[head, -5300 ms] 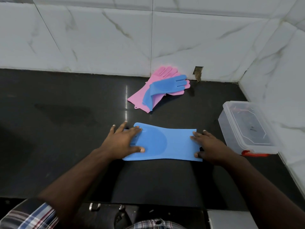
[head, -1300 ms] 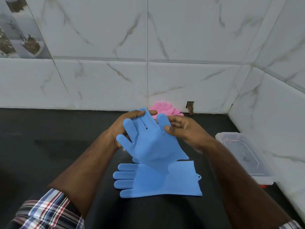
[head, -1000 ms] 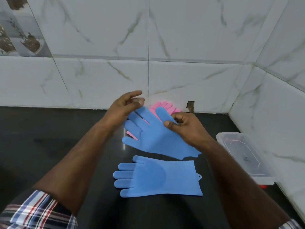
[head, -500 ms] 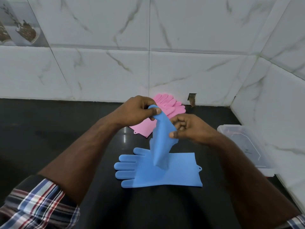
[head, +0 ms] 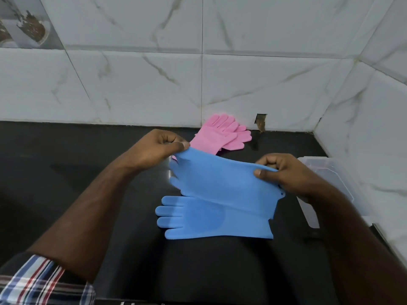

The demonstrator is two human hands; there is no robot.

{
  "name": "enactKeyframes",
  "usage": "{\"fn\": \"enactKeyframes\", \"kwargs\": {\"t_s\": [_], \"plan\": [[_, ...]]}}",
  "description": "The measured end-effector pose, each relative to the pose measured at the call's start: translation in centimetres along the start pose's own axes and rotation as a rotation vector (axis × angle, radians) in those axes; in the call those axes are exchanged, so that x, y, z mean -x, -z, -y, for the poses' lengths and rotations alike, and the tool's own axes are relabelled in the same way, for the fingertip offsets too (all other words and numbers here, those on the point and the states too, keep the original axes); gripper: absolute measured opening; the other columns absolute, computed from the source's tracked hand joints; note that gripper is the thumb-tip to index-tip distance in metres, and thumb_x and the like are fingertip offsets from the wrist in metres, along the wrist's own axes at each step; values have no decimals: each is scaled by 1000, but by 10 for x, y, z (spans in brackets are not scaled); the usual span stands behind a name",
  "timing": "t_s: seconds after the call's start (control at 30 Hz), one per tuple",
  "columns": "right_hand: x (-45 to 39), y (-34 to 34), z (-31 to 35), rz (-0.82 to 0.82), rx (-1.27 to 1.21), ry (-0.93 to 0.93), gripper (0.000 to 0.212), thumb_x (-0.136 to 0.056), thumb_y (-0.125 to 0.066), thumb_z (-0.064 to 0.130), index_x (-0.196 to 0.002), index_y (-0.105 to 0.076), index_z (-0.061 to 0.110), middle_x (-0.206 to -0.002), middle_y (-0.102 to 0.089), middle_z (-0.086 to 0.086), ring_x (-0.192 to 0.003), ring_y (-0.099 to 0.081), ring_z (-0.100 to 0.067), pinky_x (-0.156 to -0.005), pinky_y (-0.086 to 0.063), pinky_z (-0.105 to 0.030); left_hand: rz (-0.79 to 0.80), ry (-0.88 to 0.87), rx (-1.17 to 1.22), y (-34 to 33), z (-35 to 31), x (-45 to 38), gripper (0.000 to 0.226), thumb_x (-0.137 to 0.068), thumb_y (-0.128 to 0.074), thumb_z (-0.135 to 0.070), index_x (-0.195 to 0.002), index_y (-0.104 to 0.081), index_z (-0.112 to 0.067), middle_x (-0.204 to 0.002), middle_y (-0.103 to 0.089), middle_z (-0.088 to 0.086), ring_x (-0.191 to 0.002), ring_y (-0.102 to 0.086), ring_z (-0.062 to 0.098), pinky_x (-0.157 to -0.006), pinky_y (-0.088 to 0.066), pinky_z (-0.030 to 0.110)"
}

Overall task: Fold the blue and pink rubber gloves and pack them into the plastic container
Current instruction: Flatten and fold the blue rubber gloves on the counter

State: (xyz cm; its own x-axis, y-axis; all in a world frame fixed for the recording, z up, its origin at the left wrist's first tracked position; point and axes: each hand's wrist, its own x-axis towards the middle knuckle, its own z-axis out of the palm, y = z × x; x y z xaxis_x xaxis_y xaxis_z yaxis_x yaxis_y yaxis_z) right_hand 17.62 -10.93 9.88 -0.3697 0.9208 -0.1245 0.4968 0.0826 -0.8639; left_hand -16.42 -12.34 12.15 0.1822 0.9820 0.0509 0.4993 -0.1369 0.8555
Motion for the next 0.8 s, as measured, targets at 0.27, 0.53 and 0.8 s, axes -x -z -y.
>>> {"fn": "enactKeyframes", "kwargs": {"t_s": [0.27, 0.53, 0.8], "plan": [[-19, -37, -63, -97, 70, -196, 11, -87, -71, 10, -98, -69, 13, -78, -70, -9, -59, -65, -17, -55, -56, -33, 106, 240, -84, -37, 74, -1, 41, -88, -64, -50, -66, -51, -17, -67, -51, -3, -67, -49, 12, -66, -40, 32], [-14, -52, -92, -104, 53, -310, 58, -80, -79, 15, -131, -52, 16, -100, -69, -6, -86, -68, -18, -69, -53, -31, 6, 492, -393, -47, 110, 1, 27, -92, -64, -40, -102, -68, -15, -101, -70, 1, -99, -64, 21, -85, -47, 32], [-6, -60, -98, -228, 12, -195, 74, -87, -70, 13, -149, -35, 34, -94, -61, -9, -87, -62, -20, -86, -52, -42, 6, 611, -193, -38, 123, 16, 20, -87, -72, -28, -93, -70, -9, -85, -68, 5, -73, -61, 17, -62, -49, 28]]}}
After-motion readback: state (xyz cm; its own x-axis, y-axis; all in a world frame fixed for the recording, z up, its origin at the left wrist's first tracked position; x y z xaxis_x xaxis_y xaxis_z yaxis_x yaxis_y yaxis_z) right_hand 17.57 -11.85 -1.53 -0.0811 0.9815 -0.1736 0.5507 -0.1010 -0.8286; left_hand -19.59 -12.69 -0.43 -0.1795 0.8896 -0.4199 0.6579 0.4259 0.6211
